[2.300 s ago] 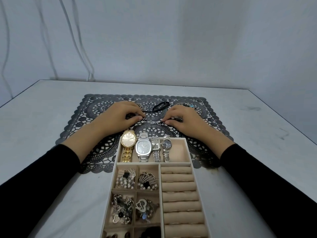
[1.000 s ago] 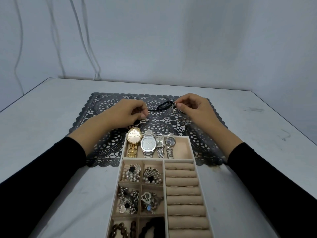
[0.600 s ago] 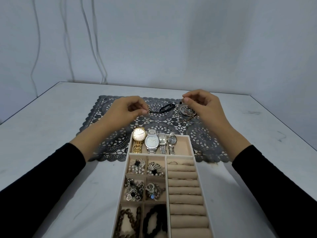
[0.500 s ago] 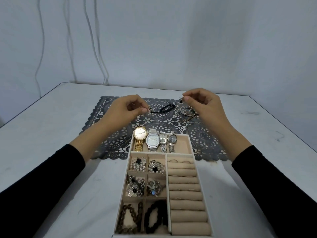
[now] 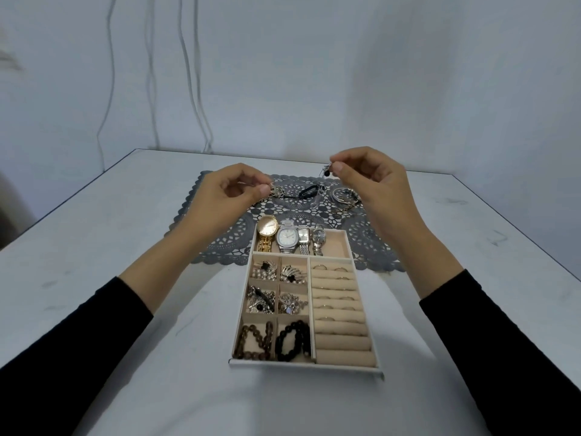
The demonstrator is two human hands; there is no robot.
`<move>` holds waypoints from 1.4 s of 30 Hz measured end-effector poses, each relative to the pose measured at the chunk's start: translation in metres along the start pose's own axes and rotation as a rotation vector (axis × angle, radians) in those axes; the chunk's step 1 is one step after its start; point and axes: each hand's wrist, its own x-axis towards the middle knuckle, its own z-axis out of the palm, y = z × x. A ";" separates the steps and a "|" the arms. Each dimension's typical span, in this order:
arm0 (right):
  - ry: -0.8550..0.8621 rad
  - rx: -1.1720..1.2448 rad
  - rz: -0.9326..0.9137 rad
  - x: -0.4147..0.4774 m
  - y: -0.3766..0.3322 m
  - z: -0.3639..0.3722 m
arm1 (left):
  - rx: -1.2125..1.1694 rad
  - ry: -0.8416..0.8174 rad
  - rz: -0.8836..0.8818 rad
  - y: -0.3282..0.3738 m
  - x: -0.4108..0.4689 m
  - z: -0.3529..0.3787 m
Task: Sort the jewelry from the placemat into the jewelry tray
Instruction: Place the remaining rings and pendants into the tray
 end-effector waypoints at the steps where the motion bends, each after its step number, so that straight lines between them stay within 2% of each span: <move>1: -0.014 0.013 -0.013 -0.003 -0.002 0.001 | -0.013 0.006 0.005 0.001 -0.004 -0.001; 10: -0.126 0.189 -0.077 -0.025 -0.014 0.010 | -0.119 0.092 0.006 0.010 -0.028 -0.004; 18: -0.303 0.181 -0.063 -0.040 -0.010 0.013 | -0.149 0.108 0.004 0.014 -0.031 -0.003; 28: -0.508 0.084 -0.010 -0.045 -0.004 0.006 | -0.169 0.093 -0.005 0.015 -0.034 -0.003; 34: -0.575 0.008 0.023 -0.049 -0.005 0.002 | -0.147 0.068 -0.013 0.014 -0.035 -0.001; 42: -0.715 -0.187 0.035 -0.052 -0.001 0.003 | -0.128 0.055 -0.015 0.013 -0.037 0.003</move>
